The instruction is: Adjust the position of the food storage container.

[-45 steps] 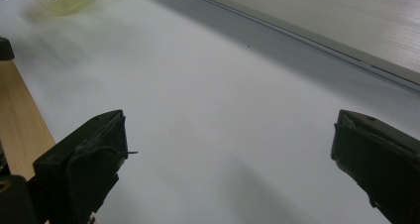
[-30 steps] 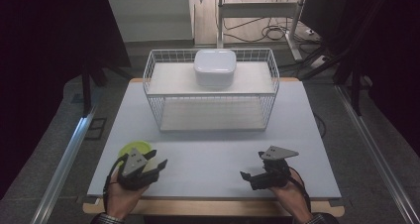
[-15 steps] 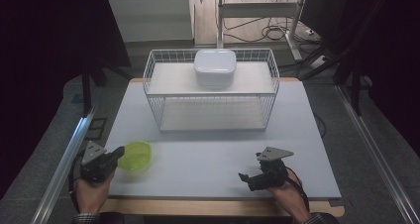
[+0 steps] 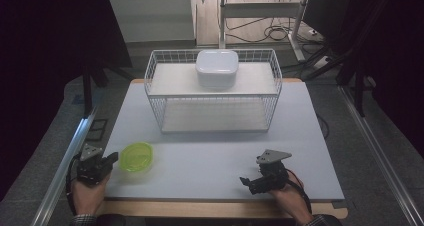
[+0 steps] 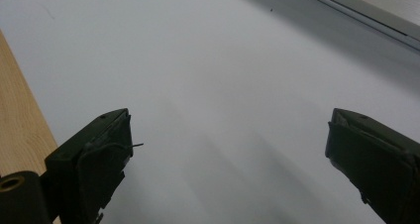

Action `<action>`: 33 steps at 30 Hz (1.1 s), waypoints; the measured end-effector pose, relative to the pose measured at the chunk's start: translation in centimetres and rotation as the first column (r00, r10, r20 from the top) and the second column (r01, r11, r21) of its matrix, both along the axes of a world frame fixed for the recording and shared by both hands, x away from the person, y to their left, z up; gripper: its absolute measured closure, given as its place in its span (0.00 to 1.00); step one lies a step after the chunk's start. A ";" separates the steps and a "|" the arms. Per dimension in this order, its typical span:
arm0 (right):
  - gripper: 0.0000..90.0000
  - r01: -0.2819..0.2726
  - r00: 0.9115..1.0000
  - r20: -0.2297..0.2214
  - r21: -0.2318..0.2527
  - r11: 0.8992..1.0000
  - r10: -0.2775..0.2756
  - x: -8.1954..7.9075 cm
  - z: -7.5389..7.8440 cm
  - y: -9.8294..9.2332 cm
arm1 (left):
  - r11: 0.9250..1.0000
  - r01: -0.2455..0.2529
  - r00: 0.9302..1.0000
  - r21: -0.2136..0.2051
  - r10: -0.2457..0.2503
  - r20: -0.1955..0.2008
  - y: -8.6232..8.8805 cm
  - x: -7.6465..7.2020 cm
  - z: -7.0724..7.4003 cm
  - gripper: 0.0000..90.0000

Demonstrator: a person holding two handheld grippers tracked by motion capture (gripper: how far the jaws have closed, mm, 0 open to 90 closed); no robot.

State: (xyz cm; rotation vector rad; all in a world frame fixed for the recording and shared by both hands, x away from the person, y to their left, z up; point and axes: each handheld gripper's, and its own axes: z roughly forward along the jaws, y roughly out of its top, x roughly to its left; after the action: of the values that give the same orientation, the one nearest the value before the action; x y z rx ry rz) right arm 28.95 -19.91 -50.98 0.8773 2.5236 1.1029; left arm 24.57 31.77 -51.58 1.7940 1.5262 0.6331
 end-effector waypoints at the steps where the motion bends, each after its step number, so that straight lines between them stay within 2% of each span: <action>1: 0.05 -0.001 1.000 -0.002 -0.002 1.000 0.001 0.0 0.0 0.0 | 1.000 0.000 1.000 0.007 0.000 -0.004 -0.2 0.1 0.0 1.00; 12: 0.05 -0.023 1.000 -0.014 -0.033 0.999 0.022 0.0 -0.4 0.4 | 1.000 0.012 1.000 -0.021 -0.012 -0.009 -1.1 0.6 -0.2 1.00; 19: 0.05 -0.030 0.999 -0.020 -0.045 0.999 0.029 0.0 -0.6 0.6 | 0.998 0.055 0.998 -0.031 -0.055 -0.012 -2.5 0.9 -0.1 1.00; 28: 0.05 -0.033 0.999 -0.020 -0.052 0.998 0.032 0.0 -0.6 0.7 | 0.991 0.124 0.992 -0.060 -0.124 -0.009 -4.7 1.5 0.0 1.00; 31: 0.05 -0.034 0.999 -0.018 -0.054 0.998 0.033 0.0 -0.6 0.7 | 0.990 0.118 0.993 -0.071 -0.119 -0.014 -4.3 1.7 -0.2 1.00; 33: 0.05 -0.032 0.999 -0.018 -0.052 0.998 0.031 0.0 -0.6 0.7 | 0.991 0.111 0.992 -0.077 -0.114 -0.044 -3.8 1.9 -0.6 1.00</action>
State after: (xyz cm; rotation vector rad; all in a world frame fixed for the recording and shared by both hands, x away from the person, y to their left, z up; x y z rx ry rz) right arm 28.95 -19.23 -51.59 0.8407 2.5763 1.0383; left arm 26.43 28.00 -52.17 1.8361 1.4489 0.4758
